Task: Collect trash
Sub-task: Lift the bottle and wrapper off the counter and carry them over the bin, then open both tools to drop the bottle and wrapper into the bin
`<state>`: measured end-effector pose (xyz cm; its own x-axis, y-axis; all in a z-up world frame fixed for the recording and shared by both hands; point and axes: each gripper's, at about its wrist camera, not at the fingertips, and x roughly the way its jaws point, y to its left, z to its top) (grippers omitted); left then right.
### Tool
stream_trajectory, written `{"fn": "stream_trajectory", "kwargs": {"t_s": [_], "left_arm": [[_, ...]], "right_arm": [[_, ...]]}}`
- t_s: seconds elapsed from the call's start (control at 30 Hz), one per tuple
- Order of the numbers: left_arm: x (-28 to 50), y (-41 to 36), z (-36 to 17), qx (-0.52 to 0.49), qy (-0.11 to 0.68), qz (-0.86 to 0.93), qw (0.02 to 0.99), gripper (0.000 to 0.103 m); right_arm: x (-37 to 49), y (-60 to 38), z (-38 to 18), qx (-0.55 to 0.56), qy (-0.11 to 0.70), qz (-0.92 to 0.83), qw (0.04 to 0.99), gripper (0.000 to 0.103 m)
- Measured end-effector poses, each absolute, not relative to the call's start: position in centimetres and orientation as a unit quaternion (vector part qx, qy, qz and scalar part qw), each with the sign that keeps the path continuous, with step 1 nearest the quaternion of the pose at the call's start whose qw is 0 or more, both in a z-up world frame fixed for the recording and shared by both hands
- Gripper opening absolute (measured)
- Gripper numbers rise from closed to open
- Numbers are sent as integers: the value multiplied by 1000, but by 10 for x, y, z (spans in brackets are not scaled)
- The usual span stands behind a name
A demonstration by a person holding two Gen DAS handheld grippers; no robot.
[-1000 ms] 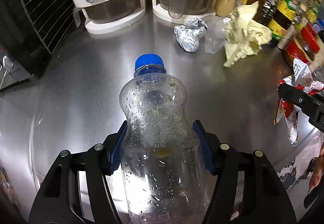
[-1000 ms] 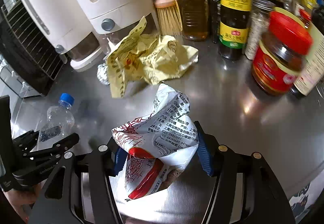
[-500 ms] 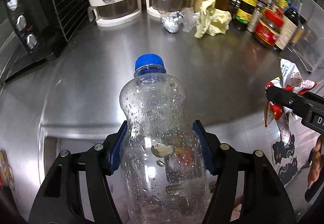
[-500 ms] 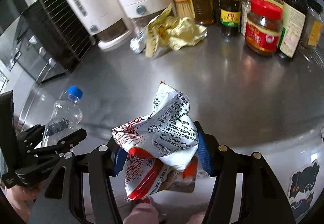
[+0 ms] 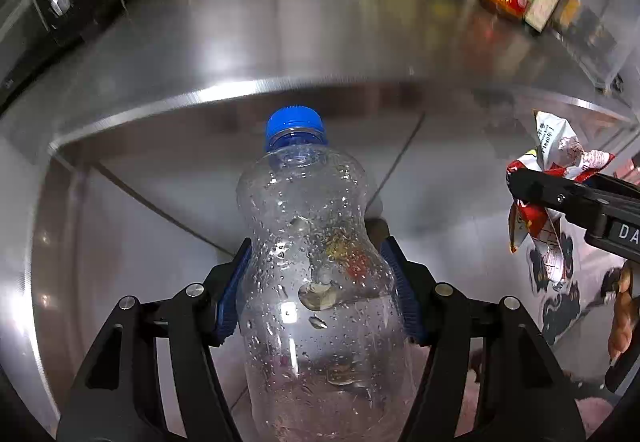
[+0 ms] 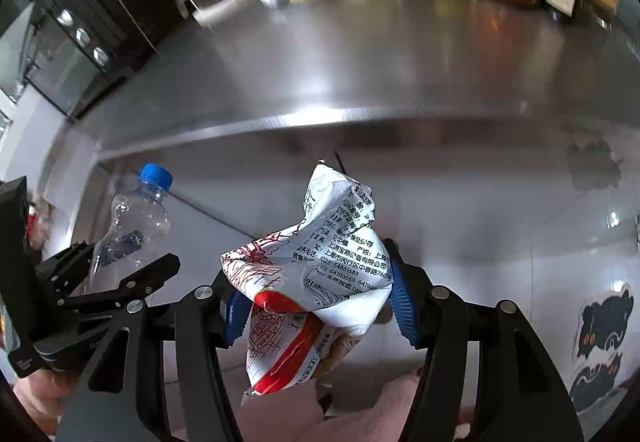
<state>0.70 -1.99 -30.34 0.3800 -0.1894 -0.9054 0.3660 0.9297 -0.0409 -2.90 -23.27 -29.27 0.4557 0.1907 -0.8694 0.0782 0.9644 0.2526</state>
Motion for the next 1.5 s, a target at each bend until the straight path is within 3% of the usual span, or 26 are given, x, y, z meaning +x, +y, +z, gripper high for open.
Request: {"fn": "stream_trajectory", "kwargs": {"t_s": [0.6, 1.13, 1.2, 1.27, 1.4, 1.5], "left_arm": [[27, -43, -438, 81, 646, -168, 740, 60], [54, -59, -473, 75, 675, -163, 716, 60], [55, -58, -470, 73, 672, -162, 719, 68], [55, -55, -464, 75, 667, -162, 723, 75], [54, -51, -454, 81, 654, -161, 735, 88], [52, -52, -448, 88, 648, -161, 739, 91]], "right_arm": [[-10, -227, -412, 115, 583, -28, 804, 60], [15, -228, -444, 141, 607, -31, 781, 63], [20, -231, -441, 144, 606, -32, 782, 67], [23, -231, -439, 146, 604, -34, 782, 79], [25, -229, -435, 143, 602, -38, 785, 80], [22, -230, -429, 147, 600, -44, 785, 81]]}}
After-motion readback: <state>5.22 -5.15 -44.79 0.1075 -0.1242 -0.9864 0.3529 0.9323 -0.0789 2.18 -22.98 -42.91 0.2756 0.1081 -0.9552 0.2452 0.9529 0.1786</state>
